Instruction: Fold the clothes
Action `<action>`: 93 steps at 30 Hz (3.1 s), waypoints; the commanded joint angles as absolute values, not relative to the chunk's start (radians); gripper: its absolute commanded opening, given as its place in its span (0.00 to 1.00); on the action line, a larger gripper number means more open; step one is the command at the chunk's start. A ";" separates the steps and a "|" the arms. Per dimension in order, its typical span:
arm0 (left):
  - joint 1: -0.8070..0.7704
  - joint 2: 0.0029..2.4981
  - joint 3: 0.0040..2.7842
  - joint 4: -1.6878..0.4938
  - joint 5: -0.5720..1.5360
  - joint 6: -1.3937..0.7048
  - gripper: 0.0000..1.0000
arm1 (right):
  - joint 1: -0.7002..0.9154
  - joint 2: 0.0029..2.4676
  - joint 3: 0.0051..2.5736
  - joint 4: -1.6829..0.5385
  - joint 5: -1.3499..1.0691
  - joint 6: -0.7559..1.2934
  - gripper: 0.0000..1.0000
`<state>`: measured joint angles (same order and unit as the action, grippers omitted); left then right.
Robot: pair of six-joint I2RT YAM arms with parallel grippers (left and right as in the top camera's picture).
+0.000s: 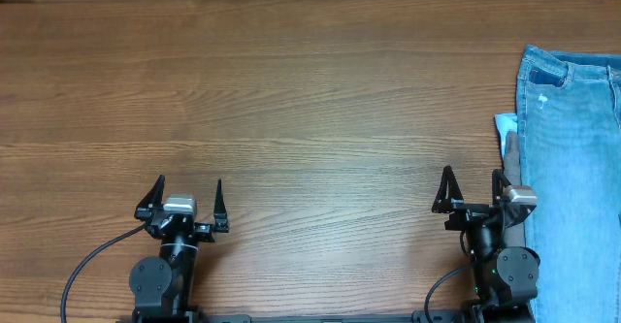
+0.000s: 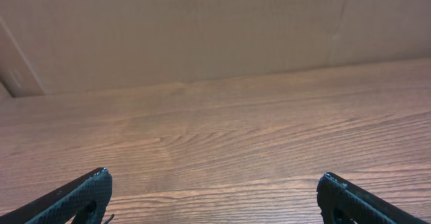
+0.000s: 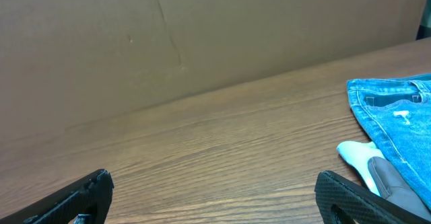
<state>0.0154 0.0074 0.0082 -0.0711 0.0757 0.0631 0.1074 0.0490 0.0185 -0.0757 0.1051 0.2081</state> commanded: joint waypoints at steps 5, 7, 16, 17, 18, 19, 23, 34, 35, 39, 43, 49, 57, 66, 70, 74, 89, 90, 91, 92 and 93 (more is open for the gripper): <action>0.026 0.005 0.006 -0.071 0.094 0.090 1.00 | 0.111 0.046 0.008 -0.074 0.112 0.201 1.00; 0.026 0.005 0.006 -0.071 0.094 0.090 1.00 | 0.111 0.046 0.008 -0.073 0.112 0.201 1.00; 0.026 0.005 0.006 -0.071 0.094 0.090 1.00 | 0.111 0.046 0.008 -0.074 0.112 0.201 1.00; 0.026 0.005 0.006 -0.071 0.094 0.090 1.00 | 0.111 0.046 0.008 -0.074 0.112 0.201 1.00; 0.026 0.005 0.006 -0.071 0.094 0.090 1.00 | 0.111 0.046 0.008 -0.073 0.112 0.201 1.00; 0.026 0.005 0.006 -0.071 0.094 0.090 1.00 | 0.111 0.046 0.008 -0.074 0.112 0.201 1.00; 0.026 0.005 0.006 -0.071 0.094 0.090 1.00 | 0.111 0.046 0.008 -0.074 0.112 0.201 1.00; 0.026 0.005 0.006 -0.066 0.094 0.091 1.00 | 0.111 0.046 0.008 -0.067 0.091 0.222 1.00; 0.026 0.005 0.006 -0.066 0.094 0.091 1.00 | 0.111 0.046 0.008 -0.067 0.072 0.223 1.00; 0.026 0.005 0.006 -0.071 0.094 0.090 1.00 | 0.111 0.046 0.008 -0.067 0.030 0.225 1.00; 0.026 0.005 0.006 -0.070 0.103 0.089 1.00 | 0.111 0.046 0.008 -0.075 -0.026 0.225 1.00; 0.026 0.005 0.006 -0.065 0.150 0.074 1.00 | 0.111 0.052 0.008 -0.084 -0.028 0.229 1.00; 0.026 0.005 0.010 -0.029 0.340 0.022 1.00 | 0.111 0.052 0.009 -0.081 -0.028 0.228 1.00; 0.026 0.009 0.097 -0.052 0.339 0.022 1.00 | 0.111 0.075 0.133 -0.174 -0.044 0.228 1.00; 0.026 0.059 0.208 -0.162 0.329 0.022 1.00 | 0.111 0.157 0.250 -0.250 -0.044 0.228 1.00; 0.026 0.182 0.345 -0.241 0.326 0.022 1.00 | 0.111 0.300 0.424 -0.380 -0.044 0.228 1.00; 0.026 0.960 1.069 -0.674 0.402 0.019 1.00 | 0.111 0.880 1.108 -0.907 -0.208 0.228 1.00; 0.026 1.018 1.119 -0.713 0.402 0.019 1.00 | 0.111 0.900 1.123 -0.918 -0.254 0.228 1.00; 0.026 1.065 1.158 -0.743 0.402 0.019 1.00 | 0.111 0.913 1.131 -0.925 -0.289 0.228 1.00; 0.026 1.108 1.195 -0.773 0.402 0.019 1.00 | 0.111 0.924 1.134 -0.926 -0.315 0.228 1.00; 0.026 1.147 1.228 -0.801 0.401 0.019 1.00 | 0.111 0.931 1.134 -0.926 -0.332 0.228 1.00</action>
<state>0.0154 1.0576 1.1343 -0.7589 0.3767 0.0284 0.1074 0.9134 1.1011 -0.9215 -0.2127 0.2291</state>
